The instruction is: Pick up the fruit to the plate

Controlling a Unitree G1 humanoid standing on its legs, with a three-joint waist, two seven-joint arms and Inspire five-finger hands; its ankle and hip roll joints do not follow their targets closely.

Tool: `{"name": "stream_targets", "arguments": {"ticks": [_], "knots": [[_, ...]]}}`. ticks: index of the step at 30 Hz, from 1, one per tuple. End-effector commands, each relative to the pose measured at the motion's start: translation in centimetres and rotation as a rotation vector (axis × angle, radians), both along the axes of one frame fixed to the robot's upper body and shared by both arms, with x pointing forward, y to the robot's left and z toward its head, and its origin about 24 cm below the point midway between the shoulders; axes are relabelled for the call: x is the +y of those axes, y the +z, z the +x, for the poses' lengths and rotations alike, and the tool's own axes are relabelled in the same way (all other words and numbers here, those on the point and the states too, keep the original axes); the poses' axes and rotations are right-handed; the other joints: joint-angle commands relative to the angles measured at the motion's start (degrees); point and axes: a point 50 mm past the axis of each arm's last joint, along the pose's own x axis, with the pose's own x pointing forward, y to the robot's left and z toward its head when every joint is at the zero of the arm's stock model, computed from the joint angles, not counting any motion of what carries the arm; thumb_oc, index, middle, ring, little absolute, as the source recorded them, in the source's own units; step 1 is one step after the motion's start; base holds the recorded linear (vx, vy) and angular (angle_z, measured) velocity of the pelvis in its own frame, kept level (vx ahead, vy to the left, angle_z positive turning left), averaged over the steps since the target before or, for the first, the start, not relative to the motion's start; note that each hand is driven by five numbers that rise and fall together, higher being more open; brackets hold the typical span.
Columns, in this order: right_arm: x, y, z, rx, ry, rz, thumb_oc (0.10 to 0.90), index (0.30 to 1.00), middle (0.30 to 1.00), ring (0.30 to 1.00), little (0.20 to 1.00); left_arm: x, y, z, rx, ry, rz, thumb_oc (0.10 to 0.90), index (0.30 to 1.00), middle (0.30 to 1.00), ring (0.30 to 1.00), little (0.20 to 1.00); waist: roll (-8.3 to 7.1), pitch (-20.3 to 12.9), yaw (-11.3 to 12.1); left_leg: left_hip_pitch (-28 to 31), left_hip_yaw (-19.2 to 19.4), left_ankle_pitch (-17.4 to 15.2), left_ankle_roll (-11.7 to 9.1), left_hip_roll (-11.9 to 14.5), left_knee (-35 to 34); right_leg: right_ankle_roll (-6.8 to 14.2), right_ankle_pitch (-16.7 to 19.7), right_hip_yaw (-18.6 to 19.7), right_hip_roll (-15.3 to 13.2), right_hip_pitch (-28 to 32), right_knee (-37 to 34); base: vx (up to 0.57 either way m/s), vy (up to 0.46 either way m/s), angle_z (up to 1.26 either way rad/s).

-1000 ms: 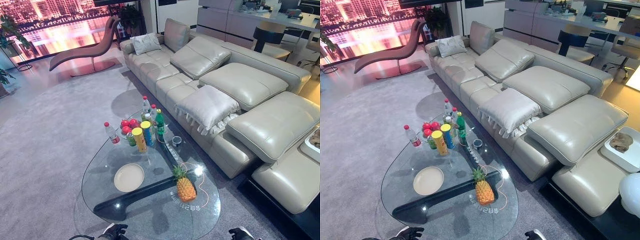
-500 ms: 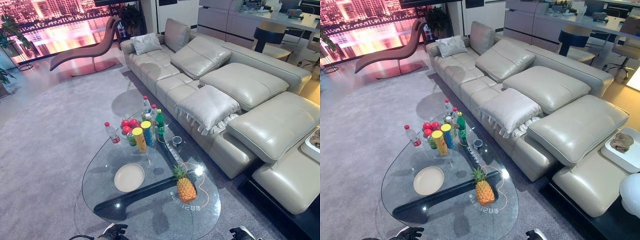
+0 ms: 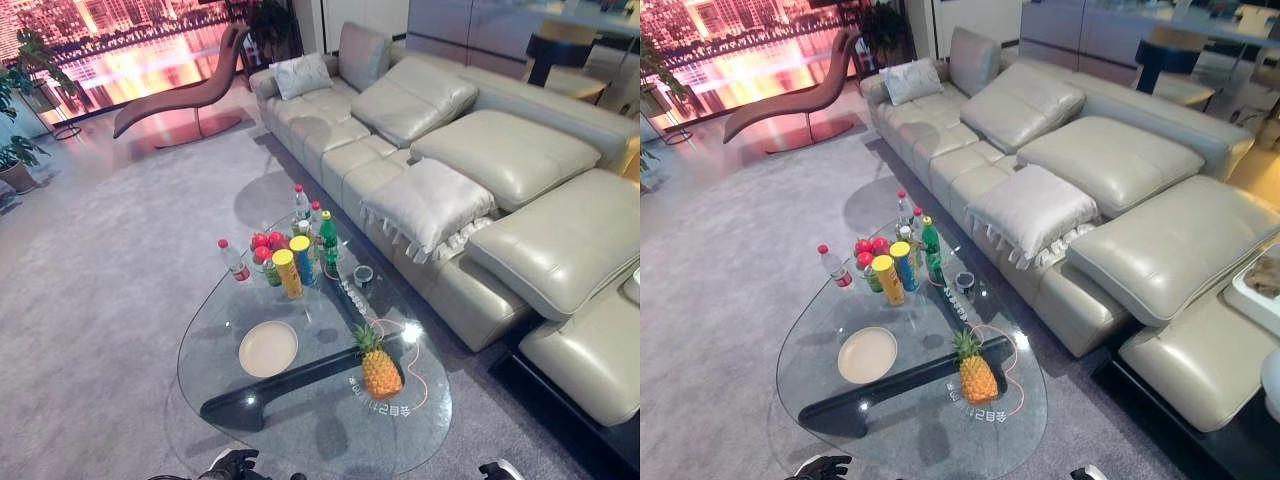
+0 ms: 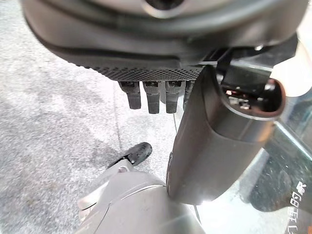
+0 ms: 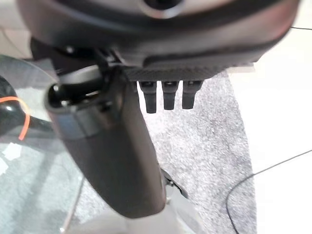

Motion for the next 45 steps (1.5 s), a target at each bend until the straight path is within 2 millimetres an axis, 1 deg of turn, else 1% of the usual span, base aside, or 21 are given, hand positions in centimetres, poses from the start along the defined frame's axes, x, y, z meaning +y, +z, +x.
{"name": "stream_targets", "arguments": {"ticks": [1, 2, 3, 5, 8, 10, 12, 13, 15, 18, 19, 20, 21, 24, 28, 30, 35, 40, 45], "knots": [[-1.8, 1.7, 3.8, -0.087, -0.034, -0.086, 0.8, 0.9, 0.9, 0.9, 0.9, 1.7, 1.4, 3.8, -0.086, 0.018, 0.063, 0.8, 0.9, 0.9, 0.9, 0.9, -2.78, 7.58, 1.34, -0.15, -0.53, -2.96, 1.09, -1.39, -0.05, 0.7, 2.27, -2.36, -3.51, -3.1, 0.81, -0.18, 0.018, 0.05], [-2.2, 2.1, 4.6, -0.113, -0.047, -0.103, 0.8, 0.9, 0.9, 0.9, 0.9, 1.8, 1.9, 5.0, -0.128, 0.038, 0.056, 0.8, 0.9, 0.9, 0.9, 0.9, -2.51, 10.02, 1.28, -2.61, -0.9, -2.4, 1.38, -1.99, -0.05, 0.56, 3.23, -1.82, -3.53, -5.95, 0.71, -0.16, 0.012, 0.07], [-2.3, 2.3, 4.8, -0.123, -0.049, -0.107, 0.8, 0.9, 0.9, 0.9, 0.9, 1.8, 2.0, 5.3, -0.141, 0.041, 0.053, 0.8, 0.9, 0.9, 0.9, 0.9, -2.39, 10.89, 1.29, -3.45, -1.23, -2.31, 1.56, -2.34, -0.05, 0.48, 3.46, -1.52, -3.44, -6.94, 0.74, -0.15, 0.012, 0.11], [-2.7, 2.7, 5.5, -0.146, -0.049, -0.129, 0.8, 0.9, 0.9, 0.9, 0.9, 2.1, 2.4, 6.0, -0.18, 0.072, 0.053, 0.8, 0.9, 0.9, 0.9, 0.9, -2.1, 13.66, 1.28, -5.96, -2.18, -1.96, 2.1, -3.38, -0.05, 0.36, 4.2, -0.41, -3.3, -10.09, 1.03, -0.1, 0.018, 0.04], [-3.2, 3.4, 6.6, -0.195, -0.058, -0.141, 0.8, 0.9, 0.9, 0.9, 0.9, 2.5, 3.0, 7.1, -0.222, 0.087, 0.05, 0.8, 0.9, 0.9, 0.9, 0.9, -2.07, 16.42, 1.27, -8.48, -2.74, -1.35, 2.45, -3.86, -0.05, 0.09, 4.46, 0.52, -2.78, -13.04, 1.8, -0.11, 0.01, -0.02], [-3.6, 4.2, 8.0, -0.278, -0.091, -0.152, 0.8, 0.9, 0.9, 0.9, 0.9, 2.6, 3.7, 8.3, -0.26, 0.102, 0.021, 0.8, 0.9, 0.9, 0.9, 0.9, -1.94, 18.79, 1.14, -10.62, -2.69, -0.76, 2.72, -4.19, -0.05, -0.05, 4.13, 1.3, -2.48, -15.81, 3.56, -0.14, 0.02, 0.02], [-3.6, 5.3, 9.9, -0.36, -0.091, -0.168, 0.8, 0.9, 0.9, 0.9, 0.9, 2.5, 4.4, 9.8, -0.308, 0.12, -0.018, 0.8, 0.9, 0.9, 0.9, 0.9, -1.92, 21.1, 1.05, -12.65, -2.65, 0.18, 2.82, -4.33, -0.05, -0.28, 3.63, 2.1, -2.18, -19.3, 6.53, -0.15, 0.019, 0.04], [-3.6, 5.8, 10.7, -0.408, -0.095, -0.183, 0.8, 0.9, 0.9, 0.9, 0.9, 2.3, 4.8, 10.5, -0.333, 0.132, -0.048, 0.8, 0.9, 0.9, 0.9, 0.9, -1.93, 22.21, 1.11, -13.93, -2.86, 0.72, 2.83, -4.49, 0.48, -0.55, 3.33, 2.57, -1.93, -21.13, 8.2, -0.13, 0.009, 0.02], [-3.7, 6.5, 11.7, -0.467, -0.108, -0.199, 0.8, 0.9, 0.9, 0.9, 0.9, 2.0, 5.3, 11.5, -0.37, 0.154, -0.091, 0.8, 0.9, 0.9, 0.9, 0.9, -1.98, 23.87, 1.03, -16.67, -2.87, 0.54, 2.76, -4.56, 3.54, -0.82, 2.87, 2.94, -1.88, -23.75, 10.91, -0.13, -0.012, -0.06], [-3.5, 7.8, 13.4, -0.607, -0.141, -0.231, 0.8, 0.9, 0.9, 0.9, 0.9, 1.2, 6.2, 13.0, -0.444, 0.207, -0.187, 0.8, 0.9, 0.9, 0.9, 0.9, -2.35, 23.93, 0.97, -24.85, -3.54, -0.6, 2.61, -4.73, 10.48, -1.22, 2.11, 3.26, -1.86, -30.97, 15.59, -0.11, -0.061, -0.05], [-3.5, 8.1, 13.7, -0.641, -0.145, -0.24, 0.8, 0.9, 0.9, 0.9, 0.9, 1.1, 6.4, 13.2, -0.46, 0.218, -0.2, 0.8, 0.9, 0.9, 0.9, 0.9, -2.44, 23.93, 0.94, -26.3, -3.57, -0.78, 2.59, -4.7, 11.56, -1.22, 2.01, 3.33, -1.86, -32.37, 16.43, -0.12, -0.081, 0.08], [-3.2, 8.7, 14.5, -0.703, -0.162, -0.251, 0.8, 0.9, 0.9, 0.9, 0.9, 1.0, 6.9, 13.8, -0.5, 0.252, -0.232, 0.8, 0.9, 0.9, 0.9, 0.9, -2.57, 23.93, 0.89, -29.59, -3.63, -1.0, 2.61, -4.66, 13.58, -1.22, 1.84, 3.46, -1.66, -35.47, 18.19, -0.11, -0.087, 0.09], [-3.0, 9.1, 15.0, -0.748, -0.18, -0.256, 0.8, 0.9, 0.9, 0.9, 0.9, 1.1, 7.4, 14.3, -0.536, 0.297, -0.255, 0.8, 0.9, 0.9, 0.9, 0.9, -2.65, 23.93, 0.94, -31.68, -3.7, -1.07, 2.65, -4.56, 14.76, -1.21, 1.63, 3.46, -1.48, -37.5, 19.52, -0.12, -0.098, 0.13], [-2.4, 10.4, 16.4, -0.873, -0.21, -0.277, 0.8, 0.9, 0.9, 0.9, 0.9, 1.4, 9.0, 16.1, -0.667, 0.45, -0.309, 0.8, 0.9, 0.9, 0.9, 0.9, -2.77, 23.93, 0.93, -36.73, -3.79, -1.5, 2.79, -4.58, 17.79, -1.23, 0.97, 3.76, -0.99, -42.51, 22.6, -0.1, -0.073, 0.14], [-1.9, 12.0, 17.9, -1.016, -0.25, -0.305, 0.8, 0.9, 0.9, 0.9, 0.9, 2.3, 10.6, 17.2, -0.8, 0.618, -0.314, 0.8, 0.9, 0.9, 0.9, 0.9, -2.78, 23.93, 0.93, -42.25, -4.38, -2.81, 2.96, -4.68, 23.01, -1.5, -0.04, 4.09, -0.73, -48.09, 27.41, -0.06, -0.034, 0.04], [-1.8, 12.6, 18.3, -1.062, -0.244, -0.312, 0.8, 0.9, 0.9, 0.9, 0.9, 2.9, 11.1, 17.4, -0.847, 0.684, -0.299, 0.8, 0.9, 0.9, 0.9, 0.9, -2.78, 23.93, 1.03, -44.01, -4.5, -3.72, 3.09, -4.61, 24.98, -1.65, -0.81, 4.09, -0.63, -49.91, 29.09, -0.03, -0.021, 0.04], [-1.9, 14.1, 19.3, -1.147, -0.231, -0.333, 0.8, 0.9, 0.9, 0.9, 0.9, 4.0, 12.5, 18.0, -0.939, 0.8, -0.234, 0.8, 0.9, 0.9, 0.9, 0.9, -2.69, 23.93, 1.31, -47.79, -5.03, -4.56, 3.24, -4.37, 28.14, -1.97, -1.5, 4.15, -0.43, -53.79, 31.59, -0.02, -0.011, 0.0], [-2.1, 15.0, 19.8, -1.197, -0.23, -0.335, 0.8, 0.9, 0.9, 0.9, 0.9, 4.7, 13.2, 18.1, -0.995, 0.844, -0.155, 0.8, 0.9, 0.9, 0.9, 0.9, -2.7, 23.93, 1.59, -49.97, -5.45, -4.75, 3.16, -4.38, 29.14, -2.15, -1.72, 4.15, -0.22, -55.83, 32.32, 0.0, -0.003, -0.01], [-2.3, 15.5, 20.1, -1.224, -0.236, -0.327, 0.8, 0.9, 0.9, 0.9, 0.9, 4.7, 13.4, 18.2, -1.006, 0.849, -0.135, 0.8, 0.9, 0.9, 0.9, 0.9, -2.71, 23.93, 1.86, -50.86, -5.72, -4.75, 3.07, -4.5, 29.19, -2.25, -1.59, 3.86, -0.3, -56.51, 31.96, -0.01, -0.004, -0.01]]}}
